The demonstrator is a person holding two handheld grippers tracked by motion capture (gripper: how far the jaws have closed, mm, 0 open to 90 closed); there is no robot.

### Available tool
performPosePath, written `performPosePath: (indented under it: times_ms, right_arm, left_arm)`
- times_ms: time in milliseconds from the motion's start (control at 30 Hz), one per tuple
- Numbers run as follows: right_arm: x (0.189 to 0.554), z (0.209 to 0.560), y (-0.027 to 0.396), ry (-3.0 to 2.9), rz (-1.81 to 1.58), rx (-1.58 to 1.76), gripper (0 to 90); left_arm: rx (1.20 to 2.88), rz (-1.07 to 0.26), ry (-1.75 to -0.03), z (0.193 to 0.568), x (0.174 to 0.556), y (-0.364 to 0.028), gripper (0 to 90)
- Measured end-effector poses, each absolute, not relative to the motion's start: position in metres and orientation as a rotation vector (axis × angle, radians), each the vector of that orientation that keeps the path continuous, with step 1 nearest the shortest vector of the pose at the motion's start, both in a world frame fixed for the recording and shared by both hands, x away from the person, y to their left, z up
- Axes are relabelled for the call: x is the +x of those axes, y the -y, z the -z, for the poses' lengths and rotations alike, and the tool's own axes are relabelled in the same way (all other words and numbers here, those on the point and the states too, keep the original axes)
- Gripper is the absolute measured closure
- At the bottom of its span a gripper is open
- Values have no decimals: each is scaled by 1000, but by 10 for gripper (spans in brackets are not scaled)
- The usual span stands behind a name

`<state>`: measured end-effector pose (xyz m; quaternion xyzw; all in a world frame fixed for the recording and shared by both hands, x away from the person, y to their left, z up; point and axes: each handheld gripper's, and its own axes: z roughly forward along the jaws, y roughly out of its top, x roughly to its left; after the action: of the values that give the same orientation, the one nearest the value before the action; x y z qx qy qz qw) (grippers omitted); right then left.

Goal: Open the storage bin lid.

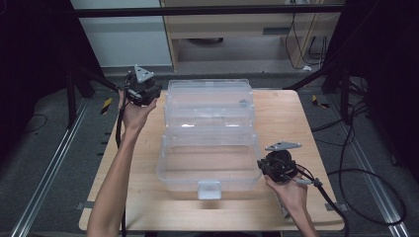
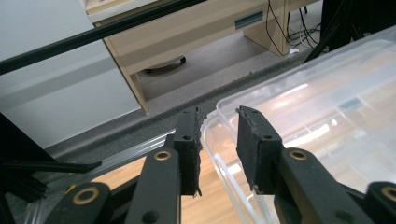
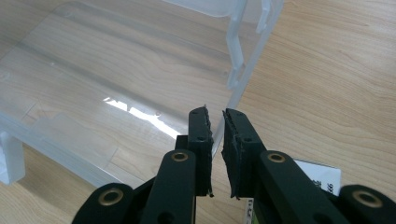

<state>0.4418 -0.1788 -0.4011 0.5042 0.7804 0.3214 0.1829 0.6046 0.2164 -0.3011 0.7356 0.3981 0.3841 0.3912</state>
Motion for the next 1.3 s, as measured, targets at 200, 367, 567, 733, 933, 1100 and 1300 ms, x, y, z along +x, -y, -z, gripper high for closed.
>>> performPosePath:
  times_ms: [200,367,567,733,933,1100,1300]
  right_arm:
    - [442,401,180,-2207,-915,1430,813]
    - [443,401,182,-2215,-934,1423,810]
    - [443,402,182,-2214,-930,1420,810]
    - [443,402,182,-2215,-929,1417,809]
    - [443,402,182,-2217,-930,1412,808]
    - [443,402,182,-2217,-933,1415,808]
    - [443,402,182,-2220,-935,1414,807]
  left_arm:
    - [1885,-912,-1010,301,579,-227,652]
    - [1896,-882,-986,308,556,-232,626]
    - [1911,-830,-994,322,531,-236,585]
    - [1900,-795,-1004,330,516,-243,567]
    - [1924,-789,-1027,344,497,-248,522]
    - [1932,-779,-1052,359,485,-251,492]
    - [1940,-747,-1079,379,480,-254,467]
